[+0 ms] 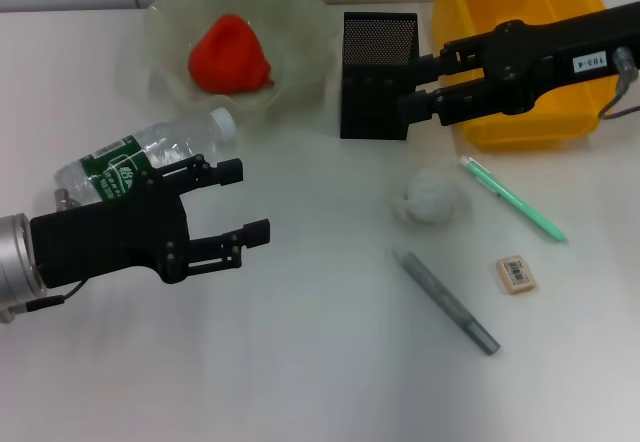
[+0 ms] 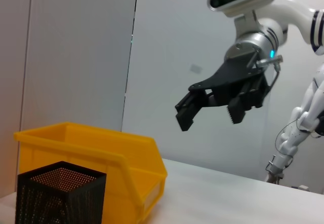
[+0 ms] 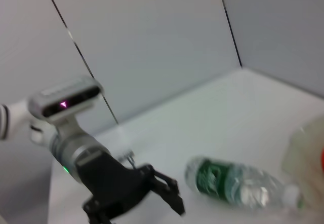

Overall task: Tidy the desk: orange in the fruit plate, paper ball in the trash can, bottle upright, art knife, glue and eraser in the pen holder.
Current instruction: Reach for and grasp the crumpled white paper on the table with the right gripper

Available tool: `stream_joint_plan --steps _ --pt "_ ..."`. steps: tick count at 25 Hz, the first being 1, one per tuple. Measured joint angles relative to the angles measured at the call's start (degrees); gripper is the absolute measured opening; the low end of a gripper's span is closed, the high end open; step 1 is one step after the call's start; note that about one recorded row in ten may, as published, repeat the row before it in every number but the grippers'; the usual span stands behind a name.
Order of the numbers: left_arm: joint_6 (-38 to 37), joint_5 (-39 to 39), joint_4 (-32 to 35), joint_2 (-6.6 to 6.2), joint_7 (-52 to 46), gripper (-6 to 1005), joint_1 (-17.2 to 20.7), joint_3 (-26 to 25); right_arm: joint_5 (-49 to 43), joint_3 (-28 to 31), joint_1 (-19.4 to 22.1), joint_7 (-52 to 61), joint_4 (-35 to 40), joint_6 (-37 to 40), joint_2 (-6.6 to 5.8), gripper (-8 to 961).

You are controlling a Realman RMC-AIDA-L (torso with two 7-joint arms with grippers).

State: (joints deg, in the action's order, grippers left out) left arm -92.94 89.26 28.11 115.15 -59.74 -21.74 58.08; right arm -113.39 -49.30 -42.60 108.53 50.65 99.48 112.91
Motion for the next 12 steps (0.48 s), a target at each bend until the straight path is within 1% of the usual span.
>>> stream_joint_plan --steps 6,7,8,12 --pt "-0.05 0.03 0.1 -0.1 0.33 793 0.12 -0.49 -8.78 0.0 -5.66 6.93 0.78 1.78 -1.25 591" --pt "-0.05 0.03 0.1 -0.1 0.33 793 0.12 -0.49 -12.07 -0.06 -7.39 8.5 1.31 2.76 -1.33 590" --pt "-0.05 0.04 0.1 -0.1 0.33 792 0.02 -0.47 -12.07 -0.06 -7.39 8.5 1.31 2.76 -1.33 590" --pt "0.09 0.04 0.11 -0.1 0.4 792 -0.05 -0.28 -18.14 -0.36 -10.46 9.76 2.04 4.32 -1.38 589"
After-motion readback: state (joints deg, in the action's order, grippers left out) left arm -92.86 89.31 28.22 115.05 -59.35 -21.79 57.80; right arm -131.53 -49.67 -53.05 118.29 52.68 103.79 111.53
